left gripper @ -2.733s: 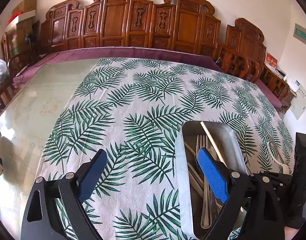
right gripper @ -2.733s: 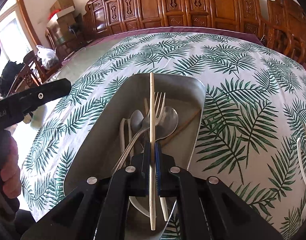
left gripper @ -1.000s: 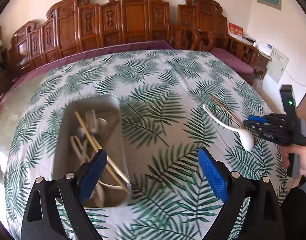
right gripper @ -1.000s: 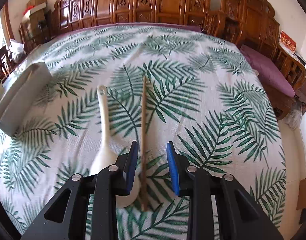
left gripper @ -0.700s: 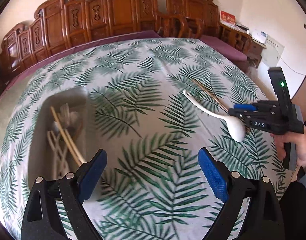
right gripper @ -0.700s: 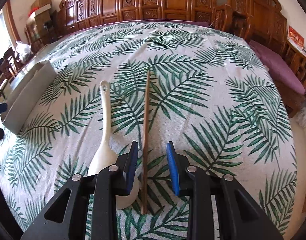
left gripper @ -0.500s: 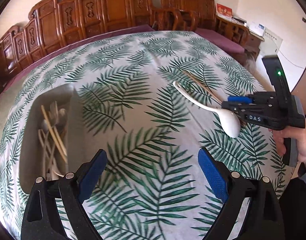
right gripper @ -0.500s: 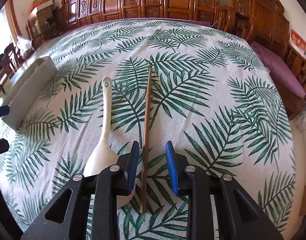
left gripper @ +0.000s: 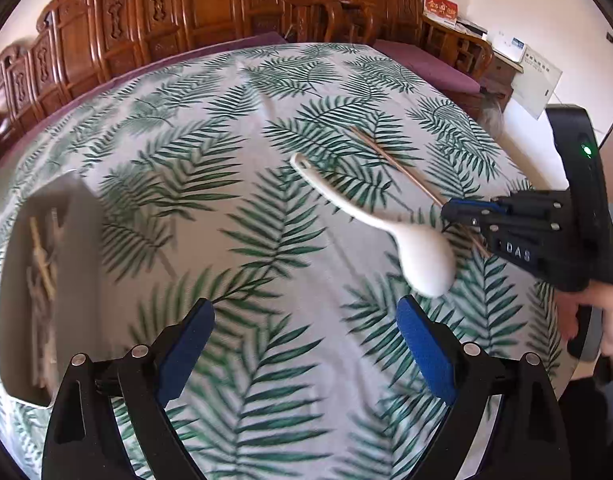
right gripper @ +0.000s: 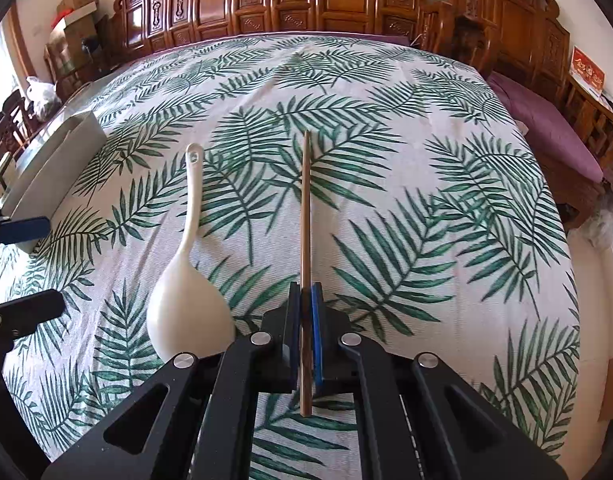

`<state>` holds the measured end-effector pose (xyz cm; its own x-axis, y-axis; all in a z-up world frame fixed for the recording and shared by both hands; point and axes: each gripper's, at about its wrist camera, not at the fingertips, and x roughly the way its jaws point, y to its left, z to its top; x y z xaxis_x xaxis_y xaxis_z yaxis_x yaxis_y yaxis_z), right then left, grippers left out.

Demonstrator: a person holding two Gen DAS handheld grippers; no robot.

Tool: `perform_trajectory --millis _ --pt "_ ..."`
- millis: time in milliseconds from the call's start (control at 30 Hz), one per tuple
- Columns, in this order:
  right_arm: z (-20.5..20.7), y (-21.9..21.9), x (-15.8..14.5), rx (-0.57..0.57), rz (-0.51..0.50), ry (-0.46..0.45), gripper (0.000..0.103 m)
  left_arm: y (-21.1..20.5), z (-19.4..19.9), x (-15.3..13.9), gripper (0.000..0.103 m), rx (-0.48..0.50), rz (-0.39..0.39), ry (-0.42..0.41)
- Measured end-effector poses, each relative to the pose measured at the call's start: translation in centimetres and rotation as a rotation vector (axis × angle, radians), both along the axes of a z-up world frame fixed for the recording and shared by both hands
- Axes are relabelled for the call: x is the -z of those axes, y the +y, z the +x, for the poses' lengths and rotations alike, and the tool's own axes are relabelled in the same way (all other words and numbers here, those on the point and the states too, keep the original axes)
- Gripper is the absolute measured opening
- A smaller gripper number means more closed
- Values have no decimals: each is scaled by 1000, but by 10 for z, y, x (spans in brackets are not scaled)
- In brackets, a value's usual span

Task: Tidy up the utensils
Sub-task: 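Grasp the wooden chopstick with the right tool while the left tool grasps the white spoon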

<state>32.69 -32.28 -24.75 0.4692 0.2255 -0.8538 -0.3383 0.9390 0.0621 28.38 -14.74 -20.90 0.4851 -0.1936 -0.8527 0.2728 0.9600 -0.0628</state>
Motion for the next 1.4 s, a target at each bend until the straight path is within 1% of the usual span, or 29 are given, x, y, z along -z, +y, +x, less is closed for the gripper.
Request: perform_trajectory --millis 67,167,300,533,600,633,700,767,867,1000,1100,1133,1300,1400 --pt "0 -4 -2 12 2 -6 6 -9 5 2 89 3 -6 4" --pt "2 -8 -3 24 10 -11 6 -26 11 4 89 14 12 0" --pt "3 -14 0 41 1 -7 6 -41 22 2 89 26 -32 16" --pt "7 -30 1 89 45 -2 6 -63 42 5 88 46 -64 33" --pt "8 -33 1 102 50 -2 6 -67 44 7 82 50 -65 38" --pt "8 -34 2 107 56 -1 6 -69 45 9 76 51 -67 46" --pt "9 -37 2 114 64 2 6 -72 47 13 72 52 -71 59" --pt "10 -39 2 121 77 7 6 -75 48 18 63 51 -80 77" --pt "10 -41 1 128 81 3 6 -77 48 23 53 56 -107 90" --pt "9 -41 -1 123 93 -7 6 -80 45 25 46 69 -128 85" --pt "8 -38 -1 114 88 -11 6 -79 44 27 40 72 -172 108" --pt "8 -37 -2 113 88 -13 6 -78 45 28 35 74 -196 124" --pt "8 -37 -3 117 93 -12 6 -73 43 29 32 68 -236 147" --pt "6 -32 -2 93 88 -14 6 -67 40 26 27 72 -253 167"
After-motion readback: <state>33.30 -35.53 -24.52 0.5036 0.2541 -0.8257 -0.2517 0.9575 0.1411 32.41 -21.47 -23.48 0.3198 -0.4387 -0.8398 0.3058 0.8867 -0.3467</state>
